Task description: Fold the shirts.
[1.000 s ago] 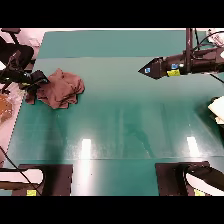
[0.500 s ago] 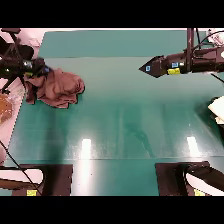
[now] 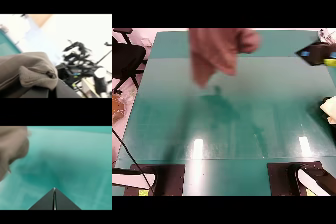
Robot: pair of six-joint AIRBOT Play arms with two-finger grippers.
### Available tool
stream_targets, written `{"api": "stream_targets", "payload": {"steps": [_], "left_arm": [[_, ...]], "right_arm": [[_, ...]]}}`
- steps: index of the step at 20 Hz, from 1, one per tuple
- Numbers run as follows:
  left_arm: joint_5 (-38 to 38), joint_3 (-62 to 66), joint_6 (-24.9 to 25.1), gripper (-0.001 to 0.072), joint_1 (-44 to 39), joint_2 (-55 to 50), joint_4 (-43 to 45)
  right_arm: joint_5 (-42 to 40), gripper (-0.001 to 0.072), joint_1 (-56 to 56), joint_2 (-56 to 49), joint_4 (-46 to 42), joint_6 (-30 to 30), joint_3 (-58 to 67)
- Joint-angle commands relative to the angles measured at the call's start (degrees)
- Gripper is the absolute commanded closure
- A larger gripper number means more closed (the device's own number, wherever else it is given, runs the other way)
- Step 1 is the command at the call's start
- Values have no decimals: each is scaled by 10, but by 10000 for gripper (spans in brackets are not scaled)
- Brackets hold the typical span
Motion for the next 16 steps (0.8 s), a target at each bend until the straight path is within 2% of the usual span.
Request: {"api": "stream_targets", "payload": {"steps": [1, 3, 4, 6, 8, 10, 12, 16], "left_arm": [[9, 14, 2, 682, -56, 16, -57], [-63, -13, 10, 681, -51, 26, -19], [-113, -28, 10, 681, -50, 31, 42], [-229, -49, 8, 681, -54, 30, 226], [-312, -85, 8, 681, -54, 30, 432], [-317, -130, -2, 681, -49, 30, 573], [-302, -181, -1, 681, -43, 30, 661], [-239, -278, 12, 680, -43, 28, 745]], "right_arm": [[46, 692, -115, 43, -38, 6, 0], [61, 692, -180, 55, -40, 5, -1], [60, 692, -198, 61, -40, 6, -5], [42, 692, -218, 79, -39, 5, -40], [30, 693, -217, 94, -38, 3, -96], [21, 692, -211, 103, -36, 2, -156], [9, 692, -190, 108, -35, -1, -209], [14, 683, -116, 69, -35, -10, -250]]}}
